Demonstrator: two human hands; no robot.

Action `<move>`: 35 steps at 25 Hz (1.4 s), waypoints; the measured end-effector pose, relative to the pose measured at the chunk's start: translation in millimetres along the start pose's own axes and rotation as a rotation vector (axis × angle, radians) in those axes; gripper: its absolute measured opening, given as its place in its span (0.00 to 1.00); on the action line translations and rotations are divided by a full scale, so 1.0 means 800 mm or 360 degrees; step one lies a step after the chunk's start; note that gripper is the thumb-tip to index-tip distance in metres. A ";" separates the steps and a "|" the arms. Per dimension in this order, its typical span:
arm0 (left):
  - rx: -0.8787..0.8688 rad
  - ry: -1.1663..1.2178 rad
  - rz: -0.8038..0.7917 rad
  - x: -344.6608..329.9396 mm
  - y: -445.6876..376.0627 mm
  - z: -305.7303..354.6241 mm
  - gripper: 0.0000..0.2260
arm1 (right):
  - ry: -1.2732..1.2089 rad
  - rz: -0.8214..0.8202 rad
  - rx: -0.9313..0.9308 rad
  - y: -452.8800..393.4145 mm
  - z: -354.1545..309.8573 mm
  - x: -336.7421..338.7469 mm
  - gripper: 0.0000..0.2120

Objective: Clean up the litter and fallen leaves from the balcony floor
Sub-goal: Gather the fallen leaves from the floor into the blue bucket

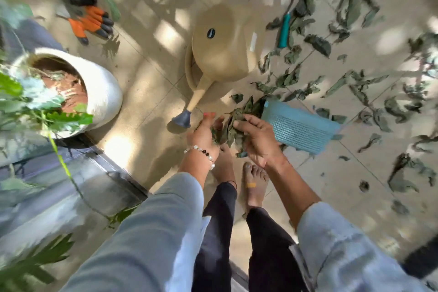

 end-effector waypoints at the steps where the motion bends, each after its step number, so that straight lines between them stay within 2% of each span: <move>1: -0.0038 0.0051 -0.0067 -0.020 0.037 0.009 0.14 | -0.0166 0.0084 0.0099 0.035 -0.011 -0.012 0.08; 5: -0.0013 -0.0117 -0.0407 -0.097 0.176 0.010 0.13 | -0.0601 0.0425 0.0598 0.161 -0.064 -0.041 0.14; 8: -0.0122 -0.0522 -0.0614 -0.143 0.289 -0.017 0.18 | -0.0860 0.0471 0.0920 0.256 -0.104 -0.032 0.11; 13: -0.0285 -0.1150 -0.0843 -0.187 0.402 -0.114 0.24 | -0.1077 0.0678 0.1289 0.378 -0.126 0.044 0.12; 17: -0.0375 -0.1680 -0.1084 -0.213 0.467 -0.247 0.20 | -0.1350 0.1052 0.1438 0.464 -0.115 0.160 0.15; 19: -0.0361 -0.1931 -0.1208 -0.215 0.492 -0.327 0.19 | -0.1527 0.1229 0.1456 0.498 -0.089 0.232 0.17; 23: -0.0342 -0.2427 -0.1409 -0.203 0.520 -0.483 0.22 | -0.1826 0.1391 0.1524 0.554 -0.018 0.359 0.09; 27: -0.0260 -0.2781 -0.1633 -0.161 0.525 -0.644 0.20 | -0.2121 0.1533 0.1622 0.604 0.069 0.481 0.11; 31: -0.0054 -0.2888 -0.1591 -0.113 0.482 -0.765 0.17 | -0.2477 0.1617 0.1682 0.615 0.158 0.574 0.11; 35: 0.0175 -0.3065 -0.1486 -0.068 0.433 -0.858 0.23 | -0.2953 0.1515 0.1684 0.587 0.254 0.651 0.09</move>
Point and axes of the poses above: each hand's wrist, its own y-axis away from the middle knuckle, its own x-axis out of the back of the hand, z = x × y, the point moved 3 cm from there along -y, towards the middle knuckle, and after that the axes turned 7 degrees about -y, right-handed, at the moved point
